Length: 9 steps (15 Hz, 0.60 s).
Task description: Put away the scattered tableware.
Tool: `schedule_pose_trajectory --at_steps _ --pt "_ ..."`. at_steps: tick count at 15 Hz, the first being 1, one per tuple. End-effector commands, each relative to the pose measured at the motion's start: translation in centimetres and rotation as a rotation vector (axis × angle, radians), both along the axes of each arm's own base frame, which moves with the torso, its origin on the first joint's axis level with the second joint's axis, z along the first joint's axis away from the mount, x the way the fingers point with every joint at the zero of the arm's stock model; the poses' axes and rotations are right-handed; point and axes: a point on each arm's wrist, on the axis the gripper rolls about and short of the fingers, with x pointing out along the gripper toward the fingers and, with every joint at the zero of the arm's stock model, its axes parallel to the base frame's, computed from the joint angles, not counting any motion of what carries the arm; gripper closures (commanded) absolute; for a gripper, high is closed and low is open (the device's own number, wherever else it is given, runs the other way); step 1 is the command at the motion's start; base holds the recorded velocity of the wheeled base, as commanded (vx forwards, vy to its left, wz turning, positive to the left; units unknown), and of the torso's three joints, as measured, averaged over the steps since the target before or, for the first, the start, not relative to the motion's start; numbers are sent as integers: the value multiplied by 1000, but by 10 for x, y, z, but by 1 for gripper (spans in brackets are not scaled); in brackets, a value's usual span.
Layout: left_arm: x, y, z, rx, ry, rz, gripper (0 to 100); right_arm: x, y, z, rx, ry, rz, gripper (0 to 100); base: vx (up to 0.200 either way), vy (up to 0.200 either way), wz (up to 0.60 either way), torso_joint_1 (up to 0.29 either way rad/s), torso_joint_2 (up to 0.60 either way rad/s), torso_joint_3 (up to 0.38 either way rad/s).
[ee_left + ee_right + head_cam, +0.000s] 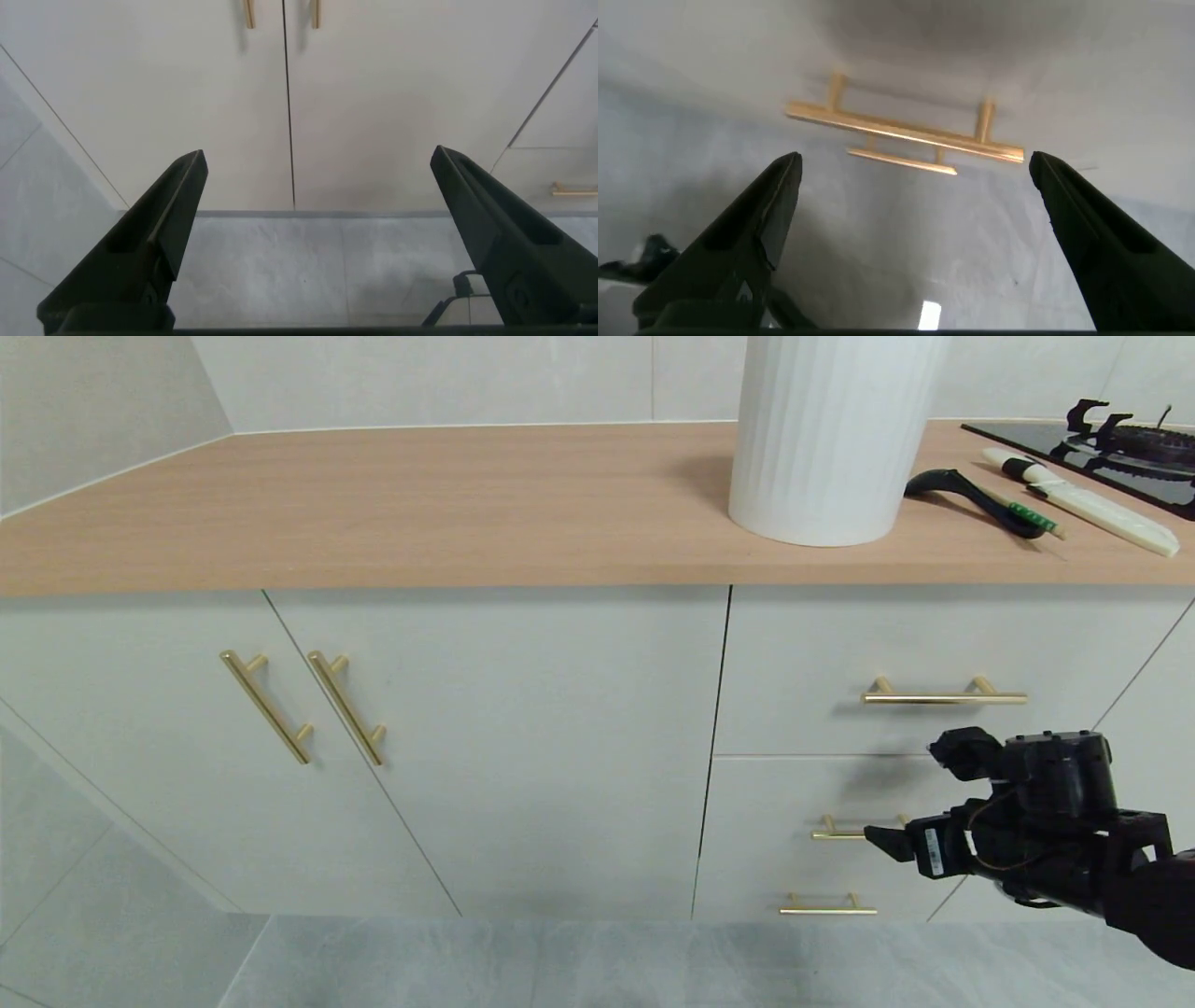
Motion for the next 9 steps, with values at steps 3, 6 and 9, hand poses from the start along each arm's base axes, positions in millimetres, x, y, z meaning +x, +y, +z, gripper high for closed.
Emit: schedule_pose_trajectory --at_steps 3,6,9 --pt "0 0 0 0 1 1 0 -2 -2 -19 -29 63 -48 0 0 0 0 0 0 0" --pt "0 0 0 0 1 1 0 2 -2 -19 1 36 -100 0 0 0 0 0 0 0" --pt "0 0 0 0 -1 1 0 12 -1 -28 -12 -6 -154 0 0 0 0 0 0 0"
